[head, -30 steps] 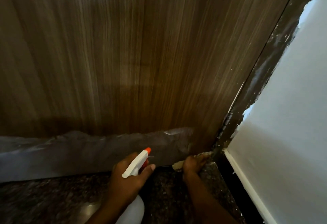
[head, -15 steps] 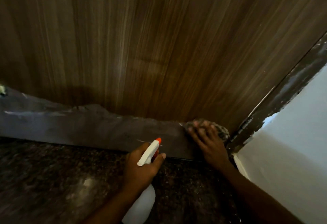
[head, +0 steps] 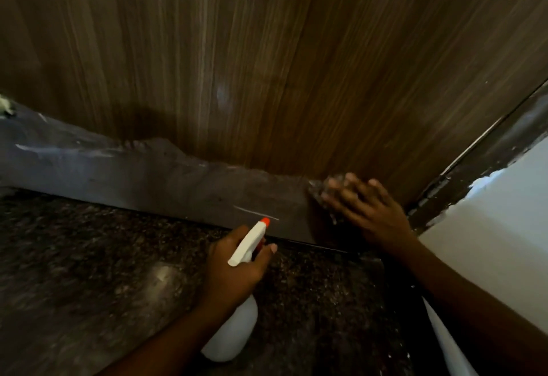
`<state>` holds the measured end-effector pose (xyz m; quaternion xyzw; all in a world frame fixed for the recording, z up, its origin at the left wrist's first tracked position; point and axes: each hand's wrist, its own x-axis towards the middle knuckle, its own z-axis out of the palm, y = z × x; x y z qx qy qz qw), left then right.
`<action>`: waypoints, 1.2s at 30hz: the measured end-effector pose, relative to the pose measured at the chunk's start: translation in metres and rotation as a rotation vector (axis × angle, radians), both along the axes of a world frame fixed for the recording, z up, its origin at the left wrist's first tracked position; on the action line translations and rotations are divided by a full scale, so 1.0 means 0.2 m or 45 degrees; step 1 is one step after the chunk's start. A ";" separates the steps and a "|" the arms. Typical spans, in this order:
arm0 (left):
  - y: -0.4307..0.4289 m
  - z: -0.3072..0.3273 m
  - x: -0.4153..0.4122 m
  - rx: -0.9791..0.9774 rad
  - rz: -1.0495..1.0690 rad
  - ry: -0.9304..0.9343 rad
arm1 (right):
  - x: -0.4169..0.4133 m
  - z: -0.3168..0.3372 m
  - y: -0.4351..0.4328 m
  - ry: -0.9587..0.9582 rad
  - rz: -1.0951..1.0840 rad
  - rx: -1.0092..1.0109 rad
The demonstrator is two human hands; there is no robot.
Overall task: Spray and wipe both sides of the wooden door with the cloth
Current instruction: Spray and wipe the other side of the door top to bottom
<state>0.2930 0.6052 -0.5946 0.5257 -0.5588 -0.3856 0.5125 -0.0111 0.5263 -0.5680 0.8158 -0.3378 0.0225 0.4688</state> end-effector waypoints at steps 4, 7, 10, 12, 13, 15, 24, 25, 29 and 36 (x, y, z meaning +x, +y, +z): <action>-0.01 0.02 0.05 0.015 0.024 0.038 | 0.32 -0.13 -0.08 -0.536 -0.112 -0.065; -0.01 0.03 0.10 0.017 0.035 0.062 | 0.35 -0.39 -0.09 0.044 0.112 0.273; 0.01 0.04 0.13 0.053 0.047 0.057 | 0.31 -0.53 -0.05 0.325 0.045 0.321; 0.01 0.02 0.15 0.041 0.072 0.023 | 0.30 -0.52 -0.07 0.461 0.065 0.240; 0.01 0.02 0.16 0.046 0.076 0.026 | 0.29 -0.49 -0.08 0.532 0.090 0.225; 0.01 0.02 0.18 0.058 0.077 0.040 | 0.25 -0.40 -0.10 0.508 0.135 0.192; -0.02 0.03 0.30 0.098 0.172 0.095 | 0.68 -0.25 -0.11 -0.899 -0.230 -0.181; -0.02 0.03 0.32 0.091 0.190 0.104 | 0.73 -0.30 -0.13 -0.857 -0.204 -0.146; -0.03 0.03 0.40 0.096 0.225 0.169 | 0.78 -0.49 -0.16 0.310 0.100 0.161; -0.04 0.02 0.49 0.071 0.294 0.039 | 0.76 -0.33 -0.21 0.477 0.137 0.121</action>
